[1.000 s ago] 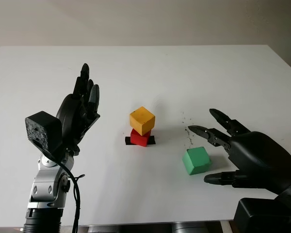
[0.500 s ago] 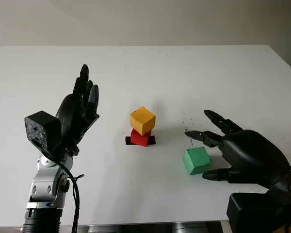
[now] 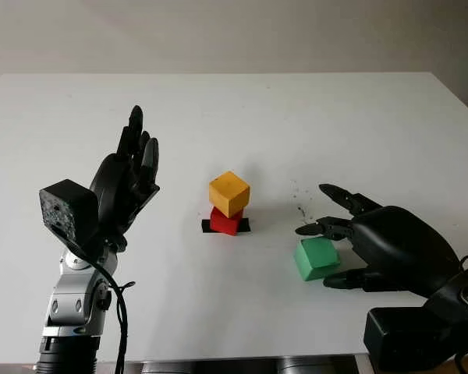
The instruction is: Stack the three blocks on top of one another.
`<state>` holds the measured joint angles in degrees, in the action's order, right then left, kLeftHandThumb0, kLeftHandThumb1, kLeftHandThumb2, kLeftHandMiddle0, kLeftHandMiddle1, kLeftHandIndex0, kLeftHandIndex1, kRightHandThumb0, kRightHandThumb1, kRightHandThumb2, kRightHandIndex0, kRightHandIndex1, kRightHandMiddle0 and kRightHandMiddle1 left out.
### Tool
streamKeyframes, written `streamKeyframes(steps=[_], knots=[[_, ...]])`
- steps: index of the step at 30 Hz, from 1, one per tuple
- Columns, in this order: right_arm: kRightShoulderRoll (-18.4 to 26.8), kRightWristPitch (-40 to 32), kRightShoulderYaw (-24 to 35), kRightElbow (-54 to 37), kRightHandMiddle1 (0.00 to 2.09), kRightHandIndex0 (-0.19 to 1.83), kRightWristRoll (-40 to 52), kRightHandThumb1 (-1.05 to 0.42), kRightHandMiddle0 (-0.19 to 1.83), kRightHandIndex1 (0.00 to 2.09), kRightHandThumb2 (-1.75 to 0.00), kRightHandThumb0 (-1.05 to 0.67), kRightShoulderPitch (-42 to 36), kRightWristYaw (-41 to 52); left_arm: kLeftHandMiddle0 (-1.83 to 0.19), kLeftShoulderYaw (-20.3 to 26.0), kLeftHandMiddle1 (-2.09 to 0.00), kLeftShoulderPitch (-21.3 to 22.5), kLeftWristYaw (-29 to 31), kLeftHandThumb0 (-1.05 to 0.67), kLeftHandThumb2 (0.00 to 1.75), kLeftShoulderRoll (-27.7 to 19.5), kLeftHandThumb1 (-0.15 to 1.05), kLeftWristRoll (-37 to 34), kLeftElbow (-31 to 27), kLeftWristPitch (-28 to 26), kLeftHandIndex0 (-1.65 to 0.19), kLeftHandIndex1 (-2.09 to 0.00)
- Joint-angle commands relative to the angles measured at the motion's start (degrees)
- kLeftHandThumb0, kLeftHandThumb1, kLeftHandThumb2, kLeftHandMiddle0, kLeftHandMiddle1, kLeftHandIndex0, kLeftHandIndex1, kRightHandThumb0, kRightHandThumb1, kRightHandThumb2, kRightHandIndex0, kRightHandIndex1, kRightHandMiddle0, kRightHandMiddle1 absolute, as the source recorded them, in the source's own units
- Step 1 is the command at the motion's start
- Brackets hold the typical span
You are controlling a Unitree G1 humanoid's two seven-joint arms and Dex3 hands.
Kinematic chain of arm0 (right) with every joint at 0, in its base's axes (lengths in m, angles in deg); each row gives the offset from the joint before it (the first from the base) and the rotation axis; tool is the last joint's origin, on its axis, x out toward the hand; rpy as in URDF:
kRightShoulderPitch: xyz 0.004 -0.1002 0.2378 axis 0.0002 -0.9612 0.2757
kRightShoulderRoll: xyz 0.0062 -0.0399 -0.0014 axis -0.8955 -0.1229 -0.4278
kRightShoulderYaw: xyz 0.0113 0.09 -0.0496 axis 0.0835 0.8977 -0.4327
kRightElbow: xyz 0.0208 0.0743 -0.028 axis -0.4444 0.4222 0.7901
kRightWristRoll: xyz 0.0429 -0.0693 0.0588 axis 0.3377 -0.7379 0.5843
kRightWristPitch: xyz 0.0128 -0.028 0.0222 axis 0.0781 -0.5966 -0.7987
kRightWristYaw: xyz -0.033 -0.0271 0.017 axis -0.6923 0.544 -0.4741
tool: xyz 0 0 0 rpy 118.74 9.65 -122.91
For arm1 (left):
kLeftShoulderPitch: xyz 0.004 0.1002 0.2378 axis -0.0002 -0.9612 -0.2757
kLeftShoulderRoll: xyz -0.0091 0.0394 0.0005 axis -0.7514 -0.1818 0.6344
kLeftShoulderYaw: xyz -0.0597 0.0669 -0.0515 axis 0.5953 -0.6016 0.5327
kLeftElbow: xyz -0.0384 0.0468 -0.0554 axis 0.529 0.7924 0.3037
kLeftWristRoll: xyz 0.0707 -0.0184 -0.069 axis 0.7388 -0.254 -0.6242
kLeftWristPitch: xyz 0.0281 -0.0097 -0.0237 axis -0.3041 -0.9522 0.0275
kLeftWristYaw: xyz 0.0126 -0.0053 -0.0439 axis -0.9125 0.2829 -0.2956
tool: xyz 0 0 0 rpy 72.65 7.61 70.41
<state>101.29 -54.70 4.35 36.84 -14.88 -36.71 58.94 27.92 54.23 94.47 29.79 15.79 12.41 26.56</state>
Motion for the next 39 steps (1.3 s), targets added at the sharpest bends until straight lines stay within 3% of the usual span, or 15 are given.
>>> streamKeyframes(steps=[1,6,14,21,31,39], knots=[[0.43,0.74,-0.1,0.32,0.87,0.23,0.71,-0.84,0.52,0.07,-0.05,-0.44,0.77,-0.65,0.19,0.36,0.0,-0.44,-0.05,-0.75,0.67,-0.14,1.05,-0.15,-0.96,0.04,0.19,0.0],[0.74,1.84,0.14,1.08,1.07,0.29,0.71,-0.89,0.58,0.08,-0.06,-0.39,1.32,-1.4,0.19,0.35,0.0,-0.51,-0.33,-0.75,0.67,-0.05,1.05,-0.01,-0.99,0.03,0.19,0.0],[0.73,3.62,0.9,2.13,1.27,0.35,1.6,-0.92,0.49,0.08,-0.06,-0.35,2.29,-3.47,0.19,0.28,0.0,-0.64,-0.23,-0.76,0.66,-0.16,1.05,0.05,-0.99,0.29,0.19,0.0],[1.85,1.74,2.88,2.21,1.19,0.37,5.23,-0.9,0.52,0.07,-0.05,-0.33,5.84,-1.6,0.19,0.4,0.0,-0.47,-0.26,-0.76,0.65,-0.31,1.05,0.02,-0.87,0.25,0.19,0.0],[6.42,-2.72,1.9,13.93,1.13,0.41,22.58,-0.84,0.66,0.08,-0.04,-0.41,27.43,10.75,0.19,0.18,0.0,0.18,-0.24,-0.77,0.65,-0.16,1.05,0.12,-0.39,0.12,0.19,0.0],[5.27,-6.97,-4.81,23.9,1.25,0.39,26.06,-0.84,0.62,0.06,-0.05,-0.39,46.34,17.77,0.19,-0.2,0.0,0.29,-0.88,-0.76,0.64,0.4,1.05,0.54,-0.46,0.6,0.19,0.0]])
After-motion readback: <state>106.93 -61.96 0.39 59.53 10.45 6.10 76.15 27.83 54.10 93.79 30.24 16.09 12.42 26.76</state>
